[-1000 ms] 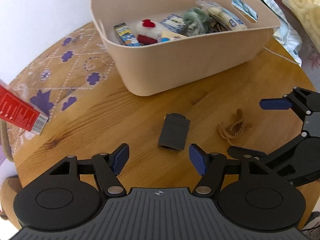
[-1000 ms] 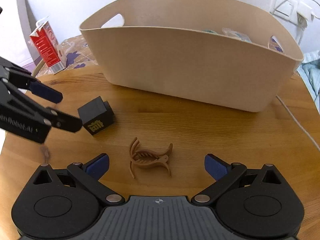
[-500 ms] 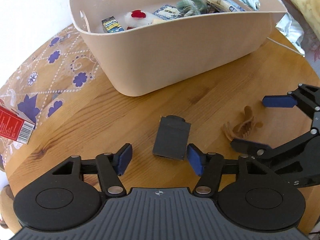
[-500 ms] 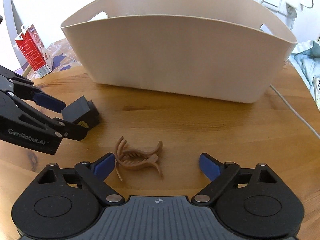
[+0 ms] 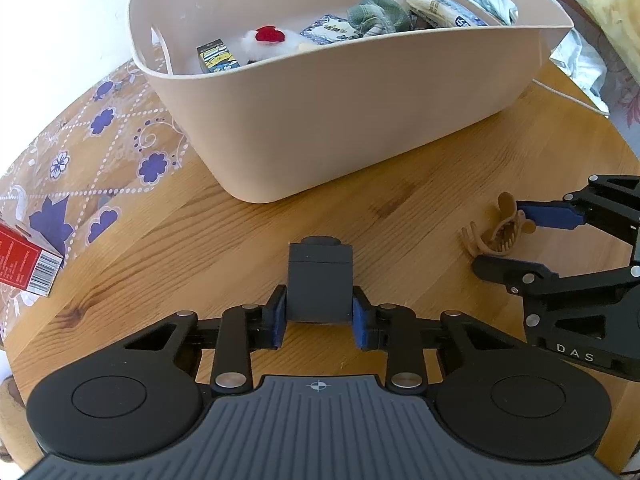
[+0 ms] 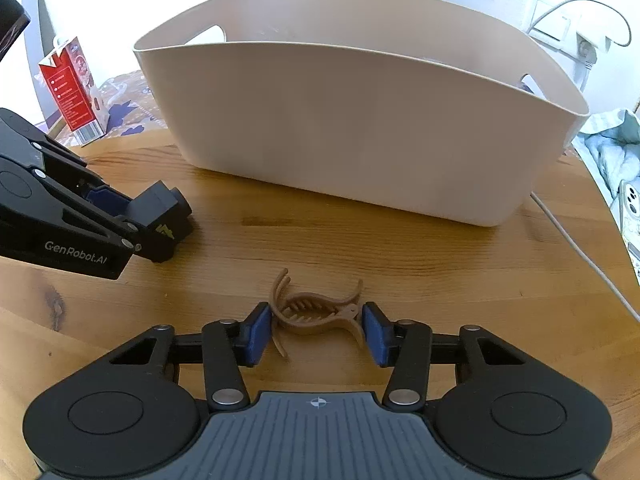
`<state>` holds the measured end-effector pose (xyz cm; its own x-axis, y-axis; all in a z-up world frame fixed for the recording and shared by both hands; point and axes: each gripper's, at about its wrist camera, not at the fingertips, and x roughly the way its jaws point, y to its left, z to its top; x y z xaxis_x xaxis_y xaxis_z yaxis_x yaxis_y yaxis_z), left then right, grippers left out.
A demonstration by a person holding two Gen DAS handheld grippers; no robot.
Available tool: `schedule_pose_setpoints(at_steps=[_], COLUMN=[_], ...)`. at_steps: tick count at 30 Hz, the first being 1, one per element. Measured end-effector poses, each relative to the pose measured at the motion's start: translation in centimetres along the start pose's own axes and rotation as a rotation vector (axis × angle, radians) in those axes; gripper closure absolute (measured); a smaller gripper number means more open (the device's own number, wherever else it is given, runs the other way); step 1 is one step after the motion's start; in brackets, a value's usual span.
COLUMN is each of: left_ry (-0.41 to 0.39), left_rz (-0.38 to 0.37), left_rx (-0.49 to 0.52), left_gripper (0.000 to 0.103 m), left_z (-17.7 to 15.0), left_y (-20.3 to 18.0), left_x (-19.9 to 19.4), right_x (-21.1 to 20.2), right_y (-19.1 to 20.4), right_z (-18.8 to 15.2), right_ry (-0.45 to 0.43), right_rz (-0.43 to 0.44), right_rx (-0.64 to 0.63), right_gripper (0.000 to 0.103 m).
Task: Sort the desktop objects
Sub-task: 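Grasp the black box with the left tool while the right tool grasps the brown claw clip, then carry both items into the beige basket and open both tools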
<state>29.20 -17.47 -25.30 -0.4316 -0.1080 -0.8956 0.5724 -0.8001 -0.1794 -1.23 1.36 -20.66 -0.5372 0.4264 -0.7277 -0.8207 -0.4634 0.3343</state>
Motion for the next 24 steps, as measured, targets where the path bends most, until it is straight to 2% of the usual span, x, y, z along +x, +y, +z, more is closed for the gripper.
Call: schedule_pose_setpoints(at_steps=[4, 18, 24], left_ry=[0.0, -0.02, -0.043], left_rz=[-0.026, 0.0, 0.005], left_rx=[-0.02, -0.042, -0.093], left_gripper=[0.071, 0.071, 0.071], left_z=[-0.2, -0.8, -0.2], left_y=[0.1, 1.7, 1.9], left_x=[-0.1, -2.9, -3.5], right_x=[-0.1, -2.6, -3.3], right_y=[-0.4, -2.7, -3.3], right_z=[0.1, 0.8, 1.0], right_ry=[0.007, -0.014, -0.041], right_rz=[0.024, 0.057, 0.062], right_rx=[0.014, 0.034, 0.064], right_gripper=[0.057, 0.058, 0.058])
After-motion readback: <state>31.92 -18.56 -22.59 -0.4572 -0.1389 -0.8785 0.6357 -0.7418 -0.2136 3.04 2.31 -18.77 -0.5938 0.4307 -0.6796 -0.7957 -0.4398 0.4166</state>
